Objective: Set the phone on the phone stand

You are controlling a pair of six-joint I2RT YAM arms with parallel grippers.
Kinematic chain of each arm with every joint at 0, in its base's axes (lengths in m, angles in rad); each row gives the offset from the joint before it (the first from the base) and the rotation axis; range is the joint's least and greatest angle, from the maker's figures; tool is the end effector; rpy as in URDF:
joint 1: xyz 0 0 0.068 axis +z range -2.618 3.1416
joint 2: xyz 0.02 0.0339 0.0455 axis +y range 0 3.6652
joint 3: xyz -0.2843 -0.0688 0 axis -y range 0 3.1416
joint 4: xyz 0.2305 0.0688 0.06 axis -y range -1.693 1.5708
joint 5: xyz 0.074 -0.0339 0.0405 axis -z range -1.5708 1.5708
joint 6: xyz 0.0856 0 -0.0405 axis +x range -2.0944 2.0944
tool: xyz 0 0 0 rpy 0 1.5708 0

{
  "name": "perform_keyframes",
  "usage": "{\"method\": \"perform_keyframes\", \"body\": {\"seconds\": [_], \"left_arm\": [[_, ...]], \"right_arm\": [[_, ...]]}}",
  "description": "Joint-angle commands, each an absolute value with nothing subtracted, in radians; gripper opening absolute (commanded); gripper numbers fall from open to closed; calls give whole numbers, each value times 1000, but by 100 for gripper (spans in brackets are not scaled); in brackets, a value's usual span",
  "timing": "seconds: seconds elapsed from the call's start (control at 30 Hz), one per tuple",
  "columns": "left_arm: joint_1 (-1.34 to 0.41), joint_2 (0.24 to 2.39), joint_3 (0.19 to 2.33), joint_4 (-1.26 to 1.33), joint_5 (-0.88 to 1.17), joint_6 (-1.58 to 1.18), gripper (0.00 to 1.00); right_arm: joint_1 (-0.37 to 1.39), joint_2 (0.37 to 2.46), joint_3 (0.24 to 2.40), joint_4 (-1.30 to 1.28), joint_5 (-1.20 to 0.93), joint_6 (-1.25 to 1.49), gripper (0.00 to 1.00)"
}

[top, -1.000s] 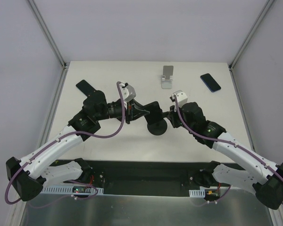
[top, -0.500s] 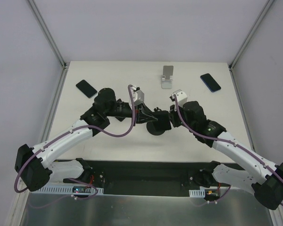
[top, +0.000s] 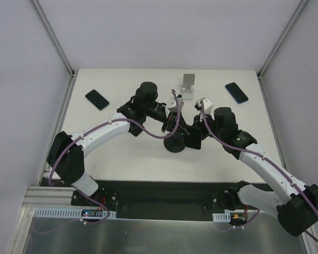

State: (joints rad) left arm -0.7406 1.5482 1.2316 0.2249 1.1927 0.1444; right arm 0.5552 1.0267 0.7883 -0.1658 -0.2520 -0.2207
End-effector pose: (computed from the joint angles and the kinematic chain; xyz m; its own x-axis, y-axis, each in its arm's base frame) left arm 0.2094 -0.2992 0.3733 0.0673 0.0105 -0.9977 0.9322 -0.3572 0.0591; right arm 0.2056 0.1527 0.2989 -0.1717 -0.3560 -0.9186 -0.7613 0.6397 -0.1056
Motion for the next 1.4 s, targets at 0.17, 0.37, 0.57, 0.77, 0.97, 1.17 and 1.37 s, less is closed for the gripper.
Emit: {"method": "perform_keyframes", "body": {"seconds": [0.17,0.37,0.57,0.77,0.97,1.17,1.37], "left_arm": [[-657,1655,1370,94,1344,301,0],[-638,1667,1362,52,1351,360,0],[-637,1709,1405,28,1376,376,0],[-624,1643,1356,-29,1174,411,0],[-738,1501,1221,86,292,240,0],[-787,1344,902,493,-62,34,0],[-854,1344,897,531,-320,-28,0]], "right_arm": [[529,1038,824,-110,-422,-275,1],[491,1063,827,-106,-517,-287,1],[486,1095,844,-107,-563,-288,1],[482,1051,819,-71,-450,-252,0],[621,934,735,21,38,-178,0],[829,873,657,81,430,-3,0],[1067,885,650,77,795,150,0]]}}
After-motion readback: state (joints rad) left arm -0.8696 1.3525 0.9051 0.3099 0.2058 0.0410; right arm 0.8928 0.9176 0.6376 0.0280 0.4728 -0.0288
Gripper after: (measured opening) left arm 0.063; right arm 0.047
